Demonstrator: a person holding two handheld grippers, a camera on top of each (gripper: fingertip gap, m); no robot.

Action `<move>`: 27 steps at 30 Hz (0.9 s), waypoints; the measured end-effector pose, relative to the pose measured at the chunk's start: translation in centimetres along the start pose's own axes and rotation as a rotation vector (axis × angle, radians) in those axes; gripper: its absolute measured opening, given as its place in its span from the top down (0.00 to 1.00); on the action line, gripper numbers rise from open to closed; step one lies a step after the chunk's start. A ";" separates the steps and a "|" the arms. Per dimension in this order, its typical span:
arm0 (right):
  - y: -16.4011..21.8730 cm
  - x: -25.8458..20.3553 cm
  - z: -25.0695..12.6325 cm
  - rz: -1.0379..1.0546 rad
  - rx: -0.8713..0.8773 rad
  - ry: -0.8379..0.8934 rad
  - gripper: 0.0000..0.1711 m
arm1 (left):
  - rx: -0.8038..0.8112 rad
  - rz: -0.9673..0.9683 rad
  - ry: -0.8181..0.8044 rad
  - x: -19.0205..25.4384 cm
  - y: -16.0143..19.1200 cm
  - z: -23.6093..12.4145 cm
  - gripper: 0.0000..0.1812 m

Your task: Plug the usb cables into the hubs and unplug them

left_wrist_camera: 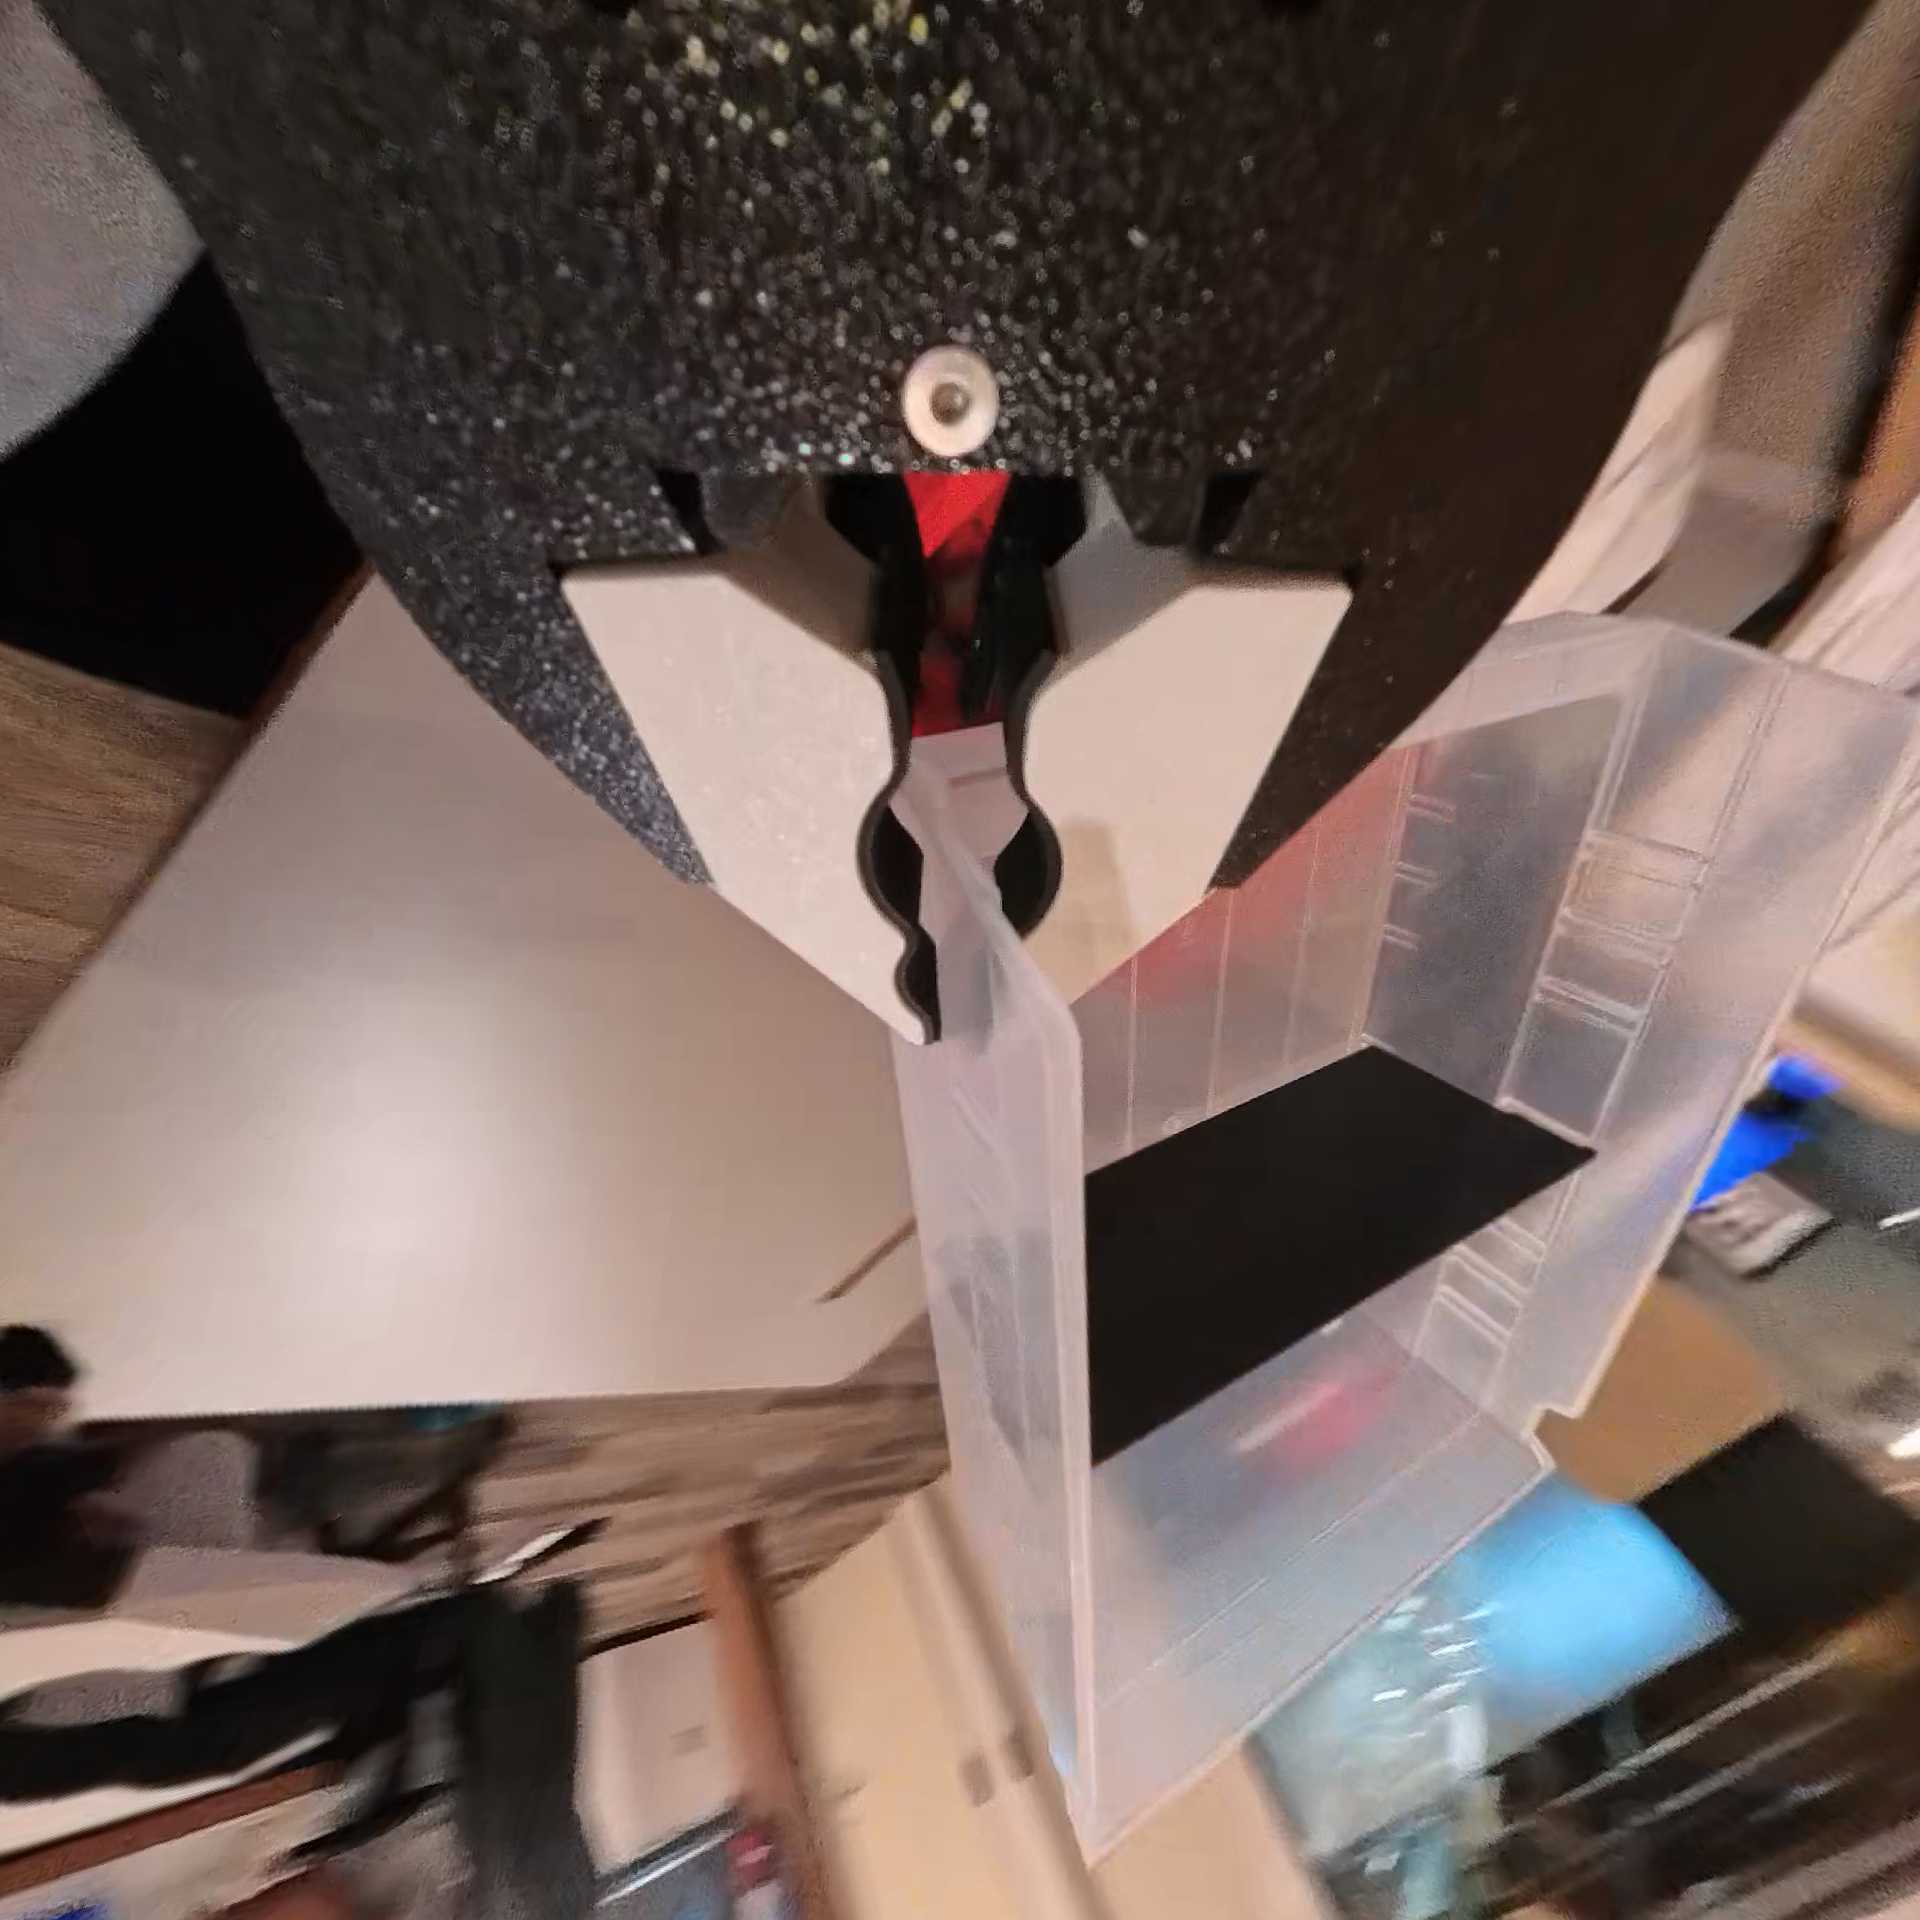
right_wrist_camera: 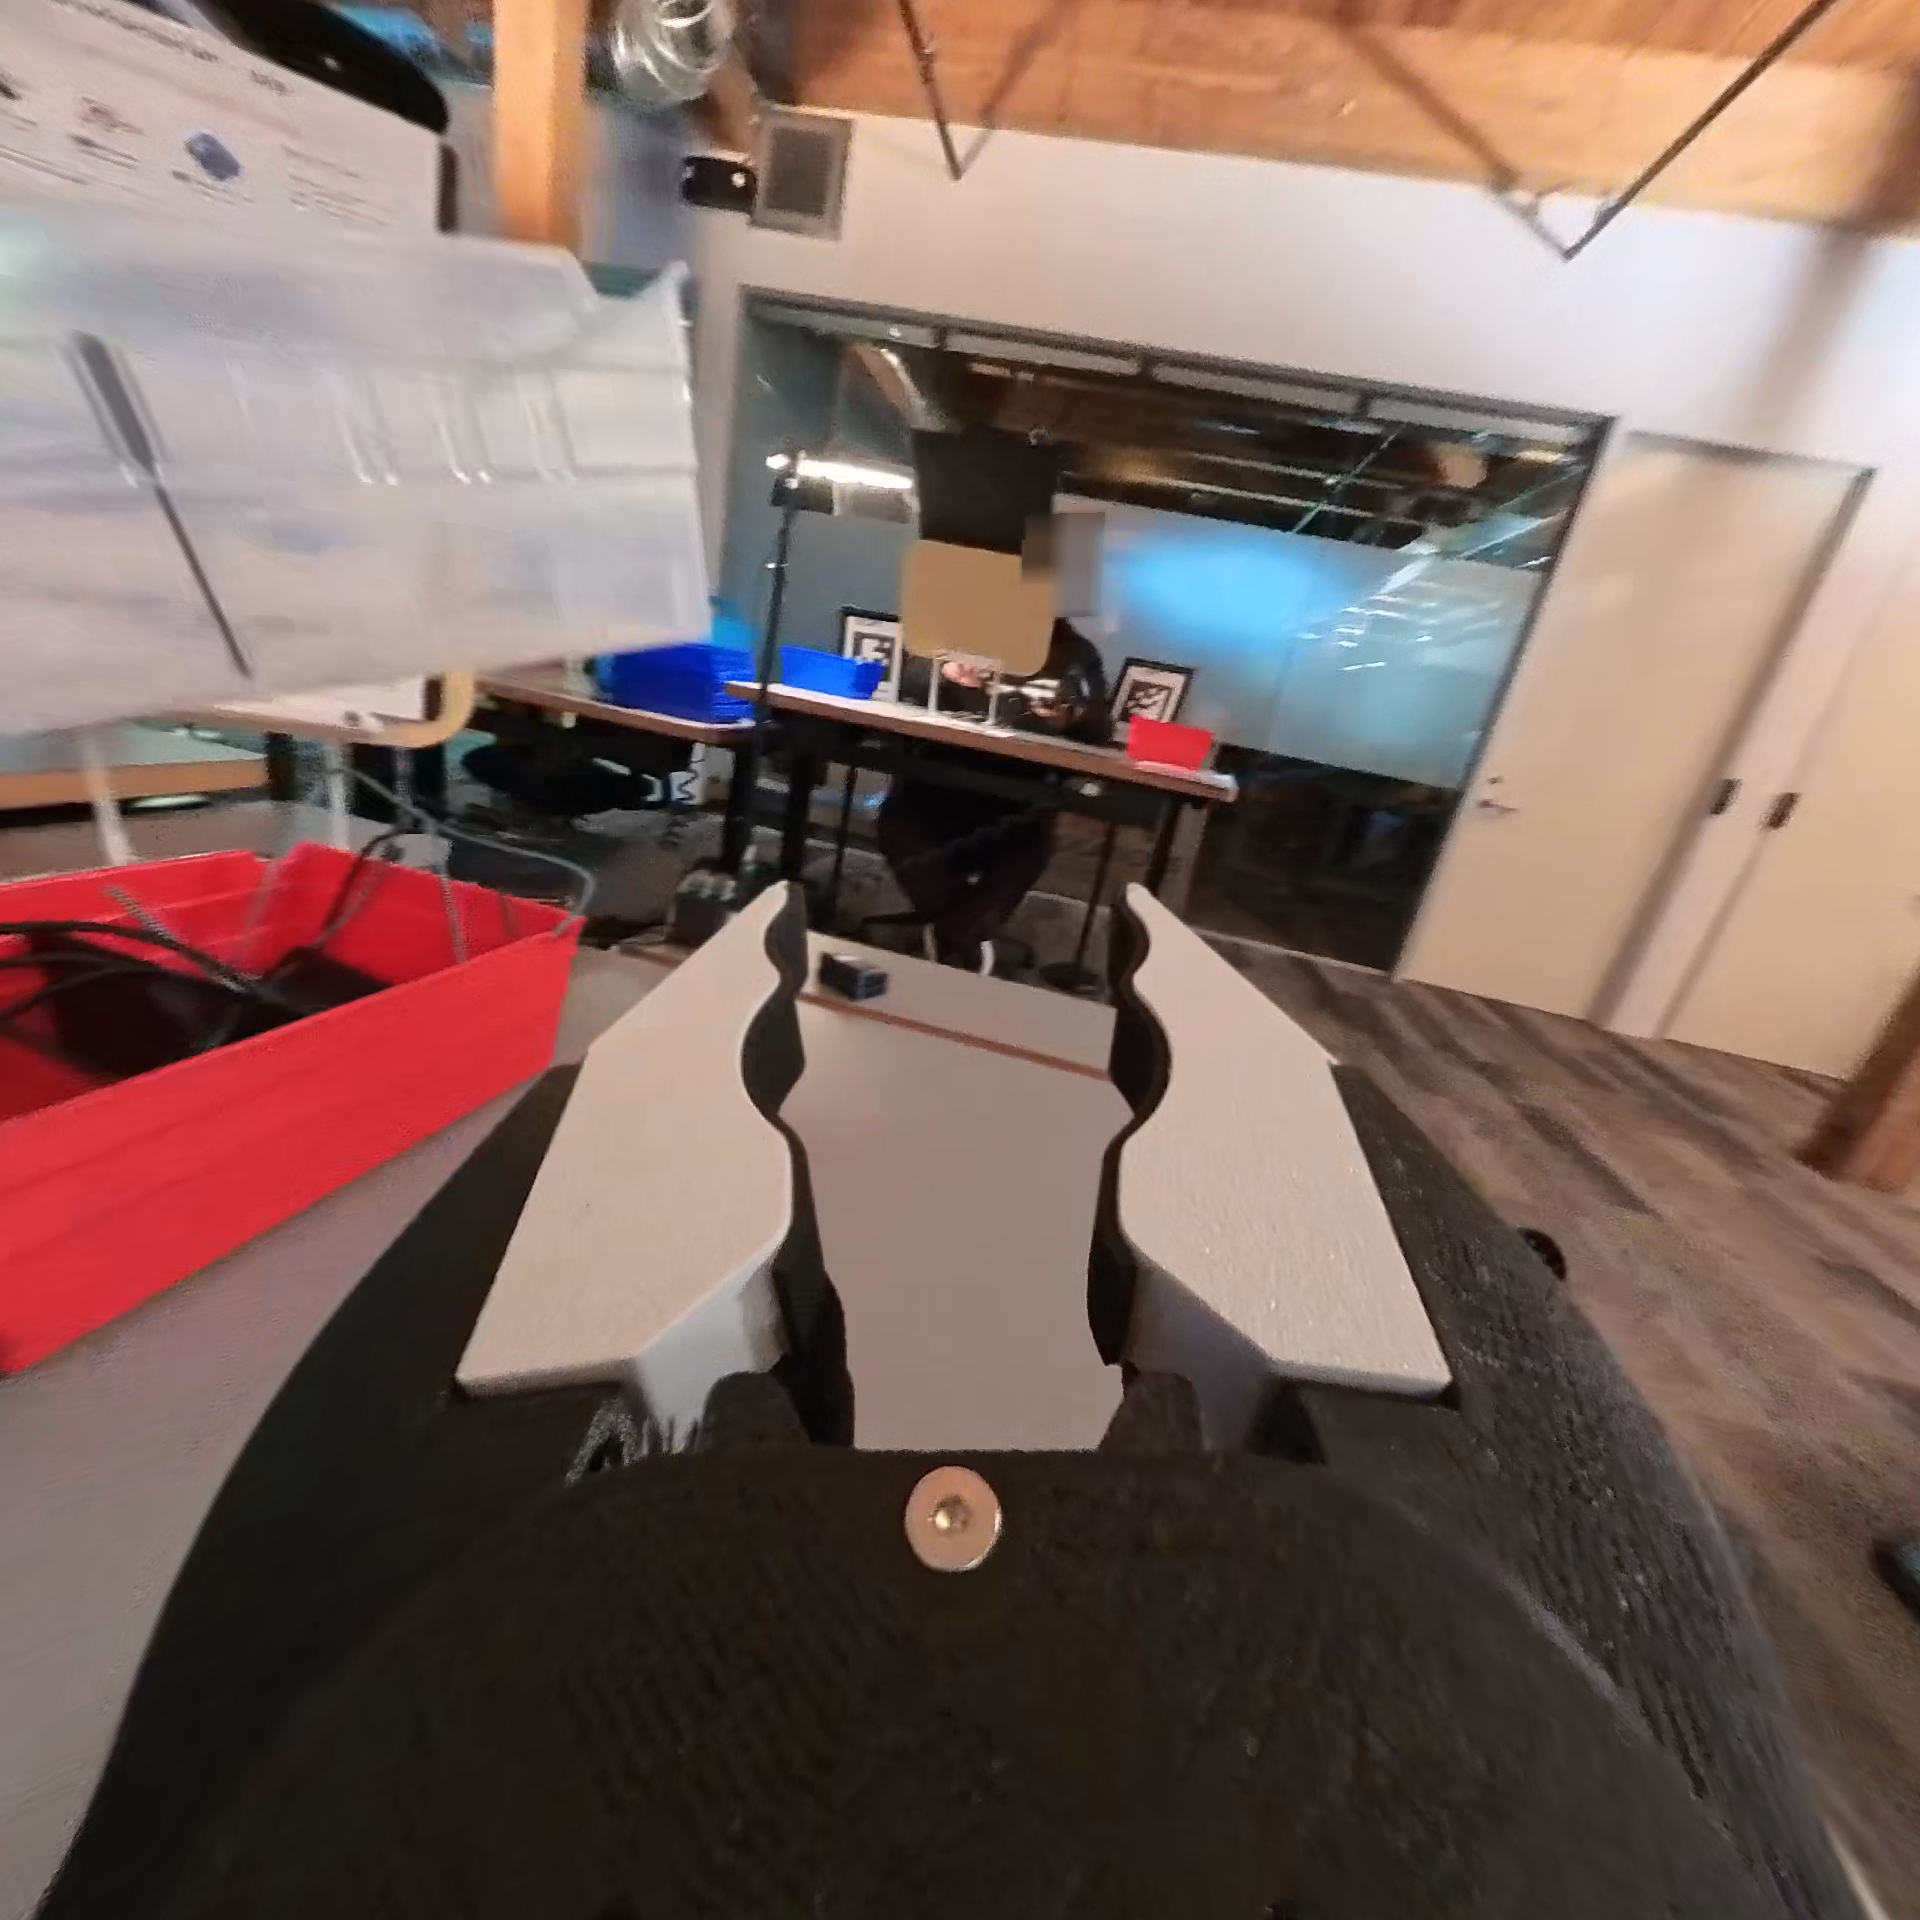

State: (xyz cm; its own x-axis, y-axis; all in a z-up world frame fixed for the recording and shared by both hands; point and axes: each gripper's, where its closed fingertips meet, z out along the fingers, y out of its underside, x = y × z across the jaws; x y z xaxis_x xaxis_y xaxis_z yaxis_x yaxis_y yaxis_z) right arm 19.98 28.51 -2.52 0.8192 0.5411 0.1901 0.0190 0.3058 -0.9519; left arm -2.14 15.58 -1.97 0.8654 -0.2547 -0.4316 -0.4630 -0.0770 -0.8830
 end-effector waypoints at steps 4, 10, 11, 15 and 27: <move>0.0 6.2 -1.8 -0.091 -0.063 0.063 0.67 | 0.014 0.007 0.235 7.0 -2.3 7.5 0.97; 1.0 10.6 -3.8 0.040 -0.034 0.084 0.68 | -0.093 0.039 0.369 14.9 -0.1 16.8 0.97; 1.5 10.9 -3.8 0.055 -0.046 0.083 0.68 | -0.110 0.040 0.375 15.8 0.6 17.9 0.97; 3.3 11.1 -3.3 0.072 -0.096 0.061 0.68 | -0.158 0.033 0.370 18.1 3.2 21.1 0.97; 5.3 8.0 -1.5 0.101 -0.152 -0.064 0.81 | -0.206 0.093 0.292 22.1 7.2 24.0 0.97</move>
State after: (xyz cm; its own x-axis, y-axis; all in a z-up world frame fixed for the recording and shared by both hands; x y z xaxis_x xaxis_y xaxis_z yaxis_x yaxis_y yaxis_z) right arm 27.49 33.26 -6.46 0.7830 0.6136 0.1020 0.0289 0.1278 -0.9914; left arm 18.28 32.48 -22.30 0.7403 -0.5319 -0.4112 -0.5919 -0.2256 -0.7738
